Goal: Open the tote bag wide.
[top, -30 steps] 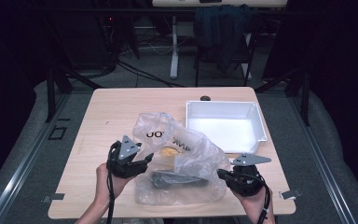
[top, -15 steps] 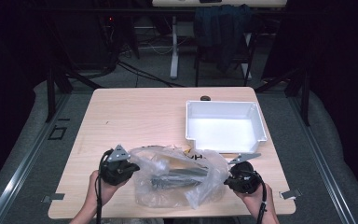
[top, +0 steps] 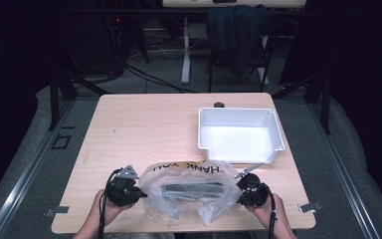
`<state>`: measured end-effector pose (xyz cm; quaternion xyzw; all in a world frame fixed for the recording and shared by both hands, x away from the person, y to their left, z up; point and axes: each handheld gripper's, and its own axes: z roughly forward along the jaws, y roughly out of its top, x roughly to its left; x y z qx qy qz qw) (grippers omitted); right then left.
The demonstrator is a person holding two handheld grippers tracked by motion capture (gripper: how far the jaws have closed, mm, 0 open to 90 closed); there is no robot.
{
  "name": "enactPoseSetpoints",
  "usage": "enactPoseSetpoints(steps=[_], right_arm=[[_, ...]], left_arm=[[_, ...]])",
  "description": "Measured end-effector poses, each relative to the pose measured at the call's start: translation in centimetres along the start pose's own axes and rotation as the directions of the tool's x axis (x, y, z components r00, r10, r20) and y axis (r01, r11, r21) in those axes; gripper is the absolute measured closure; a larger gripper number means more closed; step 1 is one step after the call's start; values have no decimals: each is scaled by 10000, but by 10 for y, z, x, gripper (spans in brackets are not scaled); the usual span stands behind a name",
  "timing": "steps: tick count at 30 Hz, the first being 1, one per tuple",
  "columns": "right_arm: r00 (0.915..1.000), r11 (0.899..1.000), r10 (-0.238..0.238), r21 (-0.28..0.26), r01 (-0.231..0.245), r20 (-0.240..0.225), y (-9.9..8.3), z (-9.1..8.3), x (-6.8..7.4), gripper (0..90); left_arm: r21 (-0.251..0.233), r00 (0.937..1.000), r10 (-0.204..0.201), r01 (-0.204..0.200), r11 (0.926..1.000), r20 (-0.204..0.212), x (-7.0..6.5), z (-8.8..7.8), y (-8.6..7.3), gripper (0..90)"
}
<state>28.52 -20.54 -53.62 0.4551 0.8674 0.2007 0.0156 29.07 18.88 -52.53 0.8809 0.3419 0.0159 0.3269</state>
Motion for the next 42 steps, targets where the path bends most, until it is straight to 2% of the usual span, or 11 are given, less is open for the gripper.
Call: enactPoseSetpoints(steps=[6,12,13,15,21,24,26,28,31,37,42], right_arm=[[9997,9998,-40,211,35,241,2,6,0,897],[9992,9997,-257,58,255,305,0,-9,0,664],[9997,9986,-169,-489,179,201,-5,-21,1,500],[9998,9962,-173,-850,181,104,-8,-38,1,386],[9994,9757,-332,-2168,309,-69,-11,-77,8,262],[9984,9529,-550,-2995,476,-163,-8,-88,15,231],[9977,9448,-672,-3218,615,-67,-3,-86,20,292],[9971,9394,-698,-3345,756,295,3,-75,23,540],[9975,9530,-587,-2953,678,396,13,-53,20,793],[9986,9622,-422,-2678,493,322,12,-43,13,881],[9992,9614,-245,-2732,324,322,8,-46,9,886]], left_arm=[[645,9993,-68,43,9979,374,3,11,-3,900],[893,9988,17,-60,9960,481,5,17,-4,898],[808,9990,23,-59,9967,453,7,16,-4,898],[787,9993,90,-118,9968,362,9,15,-3,897],[656,9997,62,-78,9978,239,13,15,-1,894],[662,9998,76,-90,9978,205,14,16,-1,890],[644,9997,99,-112,9979,209,15,16,0,883],[639,9997,110,-124,9979,227,15,16,0,858],[522,9988,206,-229,9984,447,16,11,1,745],[113,9989,3,-8,9999,478,15,-9,2,405],[-79,9991,-260,263,9996,344,17,-30,-2,272]])
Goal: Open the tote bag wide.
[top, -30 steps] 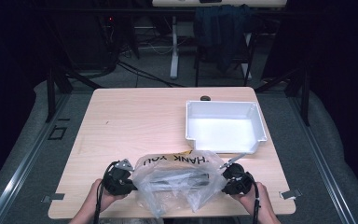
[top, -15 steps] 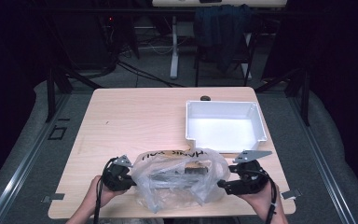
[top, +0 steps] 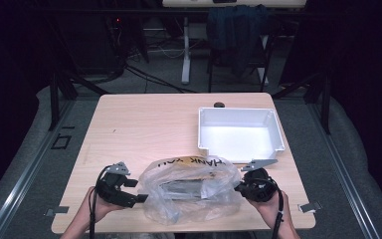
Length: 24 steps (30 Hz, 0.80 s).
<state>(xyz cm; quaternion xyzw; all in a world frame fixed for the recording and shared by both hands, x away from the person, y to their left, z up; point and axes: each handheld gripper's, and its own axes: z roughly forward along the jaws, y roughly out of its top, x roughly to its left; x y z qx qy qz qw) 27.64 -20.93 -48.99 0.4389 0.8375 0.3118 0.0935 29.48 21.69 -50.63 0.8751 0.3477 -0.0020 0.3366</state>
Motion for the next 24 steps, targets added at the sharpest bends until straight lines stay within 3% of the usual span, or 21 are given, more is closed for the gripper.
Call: enactPoseSetpoints(steps=[3,5,9,12,13,17,19,21,24], right_arm=[[10000,10000,35,-17,-35,-55,-1,0,-1,887],[10000,10000,48,32,-48,13,0,1,-1,887],[10000,10000,39,-26,-39,10,0,1,1,887],[10000,9999,-75,89,75,19,1,2,2,887],[9999,9998,-122,138,122,47,1,3,4,888],[9998,9994,-185,305,185,-7,2,7,4,890],[9998,9987,-210,469,210,-4,1,11,5,890],[9996,9960,-296,839,291,46,0,16,3,889],[9996,9944,-291,1015,286,31,-1,21,1,890]], left_arm=[[-69,9998,-171,171,9998,-38,3,-7,-2,254],[-610,9987,-499,505,9969,118,4,-19,-4,236],[-1279,9970,-698,734,9891,324,-3,-27,4,209],[-1712,9987,-394,442,9842,311,-17,-25,19,206],[-1758,9999,-109,108,9844,5,-26,-17,29,233],[-1535,9999,61,-78,9881,-117,-28,0,35,356],[-1077,9990,93,-139,9941,-432,-26,16,34,498],[-834,9991,68,-102,9965,-412,-24,25,32,653],[-432,9988,61,-82,9990,-492,-20,36,27,772]])
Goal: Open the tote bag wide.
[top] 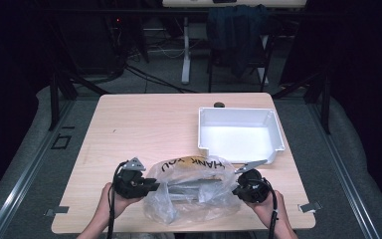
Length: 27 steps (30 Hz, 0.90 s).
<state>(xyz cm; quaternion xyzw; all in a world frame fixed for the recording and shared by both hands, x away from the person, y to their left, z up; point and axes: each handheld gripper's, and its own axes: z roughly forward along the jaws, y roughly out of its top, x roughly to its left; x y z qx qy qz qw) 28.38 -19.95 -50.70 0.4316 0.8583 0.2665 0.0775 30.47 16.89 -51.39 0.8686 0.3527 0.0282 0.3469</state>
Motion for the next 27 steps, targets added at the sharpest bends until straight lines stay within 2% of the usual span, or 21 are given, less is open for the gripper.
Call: enactPoseSetpoints(steps=[2,3,4,6,8,10,12,13,15,16,17,19,20,21,24,27], right_arm=[[10000,10000,49,77,-49,-4,0,2,-1,889],[10000,10000,49,77,-49,-4,0,2,-1,889],[10000,9997,18,229,-16,-97,0,7,-1,890],[10000,9985,-31,545,30,25,0,11,-2,891],[9997,9968,-81,794,63,229,-3,17,-3,893],[9982,9918,-216,1268,144,551,-5,23,-7,894],[9933,9843,-461,1742,272,1059,-7,31,-11,893],[9915,9853,-310,1707,91,1260,-8,35,-11,892],[9913,9808,-421,1945,172,1246,-7,35,-13,875],[9907,9782,-512,2064,242,1263,-7,32,-13,824],[9906,9847,-407,1736,175,1309,-8,30,-13,756],[9922,9867,-337,1617,139,1201,-6,17,-15,621],[9950,9935,-54,1140,-61,998,-7,7,-16,561],[9966,9950,-110,994,29,816,-7,-6,-18,479],[9979,9994,-20,332,-2,653,-8,-29,-16,378],[9992,9988,-155,-469,172,363,-6,-49,-7,309]], left_arm=[[131,9996,-247,248,9996,-149,6,6,-4,836],[131,9996,-247,248,9996,-149,6,6,-4,869],[168,9994,-292,295,9994,-210,8,7,-5,869],[346,9990,-274,287,9990,-361,11,10,-7,883],[498,9980,-239,268,9984,-578,13,13,-8,889],[616,9972,-251,294,9977,-698,15,17,-9,892],[806,9961,-150,220,9965,-867,16,21,-10,893],[845,9956,-176,254,9961,-920,17,24,-10,893],[922,9950,-135,227,9955,-992,19,26,-10,892],[908,9951,-170,259,9955,-978,20,26,-11,892],[888,9949,-200,289,9956,-984,20,26,-11,891],[831,9948,-219,302,9961,-995,21,25,-11,890],[812,9947,-222,304,9962,-1004,21,25,-11,889],[785,9948,-226,305,9964,-996,21,24,-11,888],[763,9949,-223,299,9966,-981,21,25,-11,885],[676,9947,-289,357,9971,-988,20,23,-10,880]])
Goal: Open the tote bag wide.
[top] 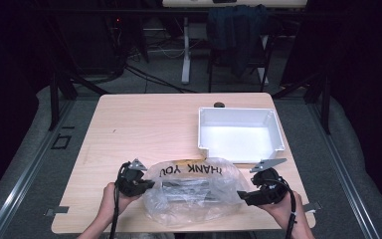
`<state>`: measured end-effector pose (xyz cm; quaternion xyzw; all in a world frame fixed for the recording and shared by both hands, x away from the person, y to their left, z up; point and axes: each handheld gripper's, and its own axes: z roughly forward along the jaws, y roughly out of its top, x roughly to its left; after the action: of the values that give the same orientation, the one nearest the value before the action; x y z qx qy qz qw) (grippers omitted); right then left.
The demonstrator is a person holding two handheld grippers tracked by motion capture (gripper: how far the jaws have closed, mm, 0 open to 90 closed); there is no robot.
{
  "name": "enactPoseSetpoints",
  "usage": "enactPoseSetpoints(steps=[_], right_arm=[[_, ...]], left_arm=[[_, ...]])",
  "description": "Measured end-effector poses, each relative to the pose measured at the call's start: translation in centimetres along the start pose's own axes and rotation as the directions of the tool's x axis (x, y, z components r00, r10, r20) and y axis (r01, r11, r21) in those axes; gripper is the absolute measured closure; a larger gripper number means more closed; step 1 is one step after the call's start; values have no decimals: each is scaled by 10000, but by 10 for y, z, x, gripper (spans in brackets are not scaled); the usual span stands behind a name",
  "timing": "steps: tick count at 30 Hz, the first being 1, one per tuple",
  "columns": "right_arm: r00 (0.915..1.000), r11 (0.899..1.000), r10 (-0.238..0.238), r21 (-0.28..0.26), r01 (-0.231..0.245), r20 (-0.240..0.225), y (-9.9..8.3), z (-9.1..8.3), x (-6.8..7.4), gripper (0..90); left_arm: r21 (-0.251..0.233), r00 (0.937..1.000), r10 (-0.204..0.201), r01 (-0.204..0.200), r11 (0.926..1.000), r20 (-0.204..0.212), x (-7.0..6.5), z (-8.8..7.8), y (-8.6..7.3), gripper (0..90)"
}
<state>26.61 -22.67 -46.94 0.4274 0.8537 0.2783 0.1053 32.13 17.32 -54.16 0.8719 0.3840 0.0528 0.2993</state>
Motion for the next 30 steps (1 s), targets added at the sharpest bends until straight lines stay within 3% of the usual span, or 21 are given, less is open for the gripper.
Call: enactPoseSetpoints(steps=[3,5,6,8,11,15,18,21,22,24,27,30], right_arm=[[9976,9963,-419,-770,375,-557,10,-7,18,239],[9937,9914,-889,-1025,817,-683,18,1,33,258],[9899,9894,-1235,-857,1174,-697,22,8,39,336],[9890,9883,-1472,-412,1466,-120,27,26,45,647],[9938,9935,-946,687,905,589,22,56,32,888],[9956,9888,-13,1489,-127,938,8,76,11,900],[9959,9772,-77,2119,-117,905,5,81,6,900],[9944,9789,-237,2043,21,1032,5,83,8,900],[9939,9824,-107,1863,-100,1096,4,83,7,900],[9941,9839,-82,1782,-112,1077,6,79,4,874],[9949,9906,-34,1360,-105,1012,5,70,3,867],[9954,9946,74,1023,-172,954,5,62,3,878]], left_arm=[[-111,9999,-136,136,9998,36,1,-2,1,877],[-94,9999,-153,153,9998,11,1,-1,2,875],[-102,9999,-154,154,9998,-9,1,-1,2,875],[-43,9998,-171,171,9998,-97,1,0,2,876],[128,9998,-103,105,9999,-172,2,4,3,882],[353,9998,-52,59,9994,-199,2,11,5,883],[600,9974,390,-354,9976,-605,-3,17,8,885],[730,9946,662,-603,9955,-804,-2,21,10,882],[661,9954,551,-499,9966,-787,-1,22,10,871],[501,9973,451,-422,9978,-579,2,21,10,816],[16,9999,-96,95,10000,94,9,7,12,566],[-509,9970,-396,430,9978,662,12,-10,14,415]])
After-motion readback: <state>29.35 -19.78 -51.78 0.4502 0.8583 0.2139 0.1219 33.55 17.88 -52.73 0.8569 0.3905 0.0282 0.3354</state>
